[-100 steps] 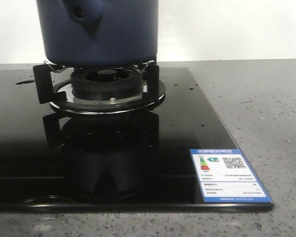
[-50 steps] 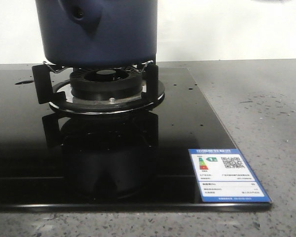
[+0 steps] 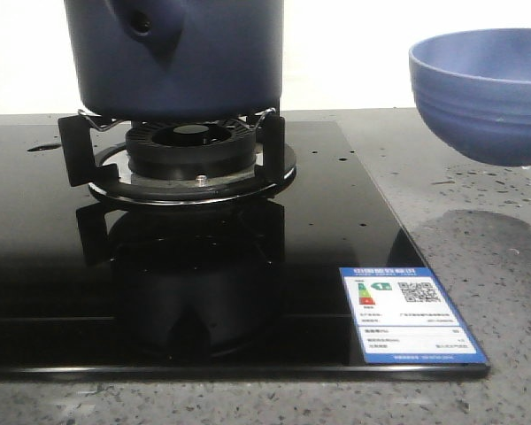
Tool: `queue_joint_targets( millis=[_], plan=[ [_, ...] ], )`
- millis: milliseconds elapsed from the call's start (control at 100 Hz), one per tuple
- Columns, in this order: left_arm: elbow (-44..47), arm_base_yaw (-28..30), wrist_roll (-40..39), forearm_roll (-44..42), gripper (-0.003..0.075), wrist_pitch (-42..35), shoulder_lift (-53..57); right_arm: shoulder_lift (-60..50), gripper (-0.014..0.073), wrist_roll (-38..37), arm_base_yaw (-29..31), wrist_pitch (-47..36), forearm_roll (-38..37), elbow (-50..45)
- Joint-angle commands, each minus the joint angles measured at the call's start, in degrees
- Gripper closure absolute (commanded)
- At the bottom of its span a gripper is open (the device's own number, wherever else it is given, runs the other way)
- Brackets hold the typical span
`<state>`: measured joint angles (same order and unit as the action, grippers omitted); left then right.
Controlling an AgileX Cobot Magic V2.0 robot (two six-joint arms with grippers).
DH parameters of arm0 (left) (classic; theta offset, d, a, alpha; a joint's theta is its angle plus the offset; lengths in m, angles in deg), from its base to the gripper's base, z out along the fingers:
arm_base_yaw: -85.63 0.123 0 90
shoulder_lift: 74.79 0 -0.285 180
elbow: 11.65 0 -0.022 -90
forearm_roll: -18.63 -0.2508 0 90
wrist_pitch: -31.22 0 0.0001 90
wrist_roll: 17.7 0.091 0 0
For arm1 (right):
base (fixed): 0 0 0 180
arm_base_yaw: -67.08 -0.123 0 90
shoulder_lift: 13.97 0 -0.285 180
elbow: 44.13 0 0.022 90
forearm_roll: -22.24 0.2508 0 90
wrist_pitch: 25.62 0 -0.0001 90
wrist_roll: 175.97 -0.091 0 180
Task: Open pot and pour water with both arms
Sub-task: 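Open the right gripper and release the bowl on the counter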
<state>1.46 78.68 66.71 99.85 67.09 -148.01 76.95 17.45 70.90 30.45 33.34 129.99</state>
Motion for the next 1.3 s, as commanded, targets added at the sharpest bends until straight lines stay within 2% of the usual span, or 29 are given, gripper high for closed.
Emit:
queue_joint_targets(
  millis=[0, 190, 470, 540, 700, 760, 970, 1170, 1290],
  plan=[
    [-2.0, -0.5, -0.5, 4.5, 0.0349, -0.6, 1.3, -1.2, 0.0636, -0.1, 0.5, -2.5, 1.0, 1.3],
    [-2.0, -0.5, -0.5, 4.5, 0.0349, -0.6, 1.3, 1.7, 0.0636, -0.1, 0.5, 0.5, 1.0, 1.3],
    [-2.0, -0.5, -0.5, 4.5, 0.0349, -0.6, 1.3, 2.1, 0.0615, -0.1, 0.5, -0.3, 1.0, 1.3],
    [-2.0, -0.5, -0.5, 4.5, 0.0349, -0.6, 1.3, 2.1, 0.0524, -0.1, 0.5, 0.0, 1.0, 1.4],
    [-2.0, -0.5, -0.5, 4.5, 0.0349, 0.2, 1.3, 2.0, 0.0155, -0.1, 0.5, 3.3, 1.0, 3.5],
    [-2.0, -0.6, -0.5, 4.5, 0.0349, 1.1, 1.3, 1.4, 0.0101, -0.1, 0.5, 4.4, 1.0, 5.0],
    [-2.0, -0.6, -0.5, 4.6, 0.0349, 4.7, -0.6, -6.0, 0.0102, -0.1, 0.5, 5.5, 2.6, 8.8],
    [-2.0, -0.9, -0.3, 8.7, 0.0349, 7.3, -5.6, -15.9, 0.0102, -0.1, 0.5, 4.9, 3.3, 8.8],
    [-2.0, -3.6, 4.0, 10.7, 0.0349, 6.9, -8.7, -20.8, 0.0102, -0.1, 0.5, 5.2, 3.5, 8.8]
  ],
)
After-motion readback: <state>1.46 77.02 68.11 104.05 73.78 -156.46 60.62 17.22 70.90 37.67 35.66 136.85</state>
